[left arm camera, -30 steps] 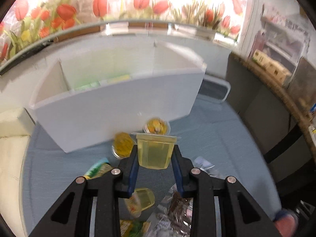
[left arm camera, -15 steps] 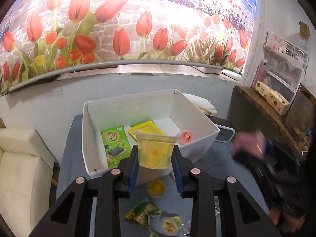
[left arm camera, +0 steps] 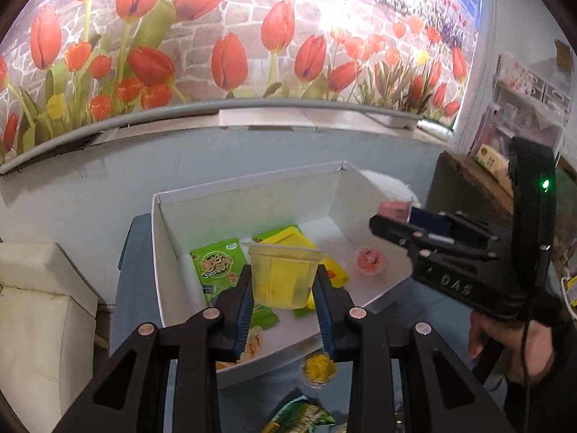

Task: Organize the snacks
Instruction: 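Lower both held jelly cups into the white box and open both grippers, then grasp a square yellow jelly cup with the right gripper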

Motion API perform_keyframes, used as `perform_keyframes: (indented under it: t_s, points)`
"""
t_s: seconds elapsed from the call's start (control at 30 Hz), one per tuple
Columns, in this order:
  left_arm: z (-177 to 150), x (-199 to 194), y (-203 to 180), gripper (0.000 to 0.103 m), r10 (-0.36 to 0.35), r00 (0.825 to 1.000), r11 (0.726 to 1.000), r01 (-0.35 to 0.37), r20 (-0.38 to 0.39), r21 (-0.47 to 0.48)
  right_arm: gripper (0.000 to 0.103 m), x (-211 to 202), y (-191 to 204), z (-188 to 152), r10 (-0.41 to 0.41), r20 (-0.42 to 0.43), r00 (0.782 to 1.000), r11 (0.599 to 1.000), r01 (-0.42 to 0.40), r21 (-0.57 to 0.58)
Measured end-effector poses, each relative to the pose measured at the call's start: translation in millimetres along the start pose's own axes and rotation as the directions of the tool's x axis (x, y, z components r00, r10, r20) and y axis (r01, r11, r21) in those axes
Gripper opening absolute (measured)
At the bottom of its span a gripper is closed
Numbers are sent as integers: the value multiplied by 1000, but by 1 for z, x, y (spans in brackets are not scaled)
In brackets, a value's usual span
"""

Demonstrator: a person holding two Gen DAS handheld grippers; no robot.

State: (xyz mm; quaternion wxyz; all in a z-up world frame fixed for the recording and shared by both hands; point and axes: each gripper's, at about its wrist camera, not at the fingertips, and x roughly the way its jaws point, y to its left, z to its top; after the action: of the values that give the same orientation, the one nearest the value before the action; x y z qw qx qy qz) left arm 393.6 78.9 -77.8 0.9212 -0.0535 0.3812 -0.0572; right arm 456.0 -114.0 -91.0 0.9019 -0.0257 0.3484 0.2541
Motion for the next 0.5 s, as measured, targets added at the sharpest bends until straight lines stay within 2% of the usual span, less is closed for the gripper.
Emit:
perform_keyframes:
  t_s: [0.03,0.07,0.1,0.13,0.17,0.2,0.23,0.33,0.5]
  points:
    - [-1,3,1,36,5,1000,1000,-5,-4,-1,72,1,-2,0,-5,-3,1000,1000,5,7]
    - [-2,6,3,39,10,1000,1000,-10,-11,-2,84,0,-3,0,-7,5,1000,1000,7,8]
    - [-3,7,4,51,14,1000,1000,-14,-15,-6,98,-4,-4,0,-5,19,1000,1000,5,3]
    - [-4,9,6,73,14,1000,1000,-14,-22,-15,98,-8,-5,0,-7,37,999,1000,7,-4]
    - [-4,9,8,82,11,1000,1000,-12,-20,-21,98,-9,-5,0,-15,42,999,1000,15,-7]
    - [-5,8,10,96,20,1000,1000,-20,-3,-23,98,-10,-5,1,-26,39,999,1000,26,-8]
    - [-6,6,10,102,35,999,999,-35,10,-18,98,-11,-6,2,-30,37,999,1000,31,-5]
    - [-5,7,13,103,6,1000,1000,-7,-15,-27,103,-14,-7,1,-46,28,999,999,46,-3]
    - [-4,5,14,103,33,999,999,-33,-24,-24,103,-25,-4,-3,-44,34,998,999,45,-13]
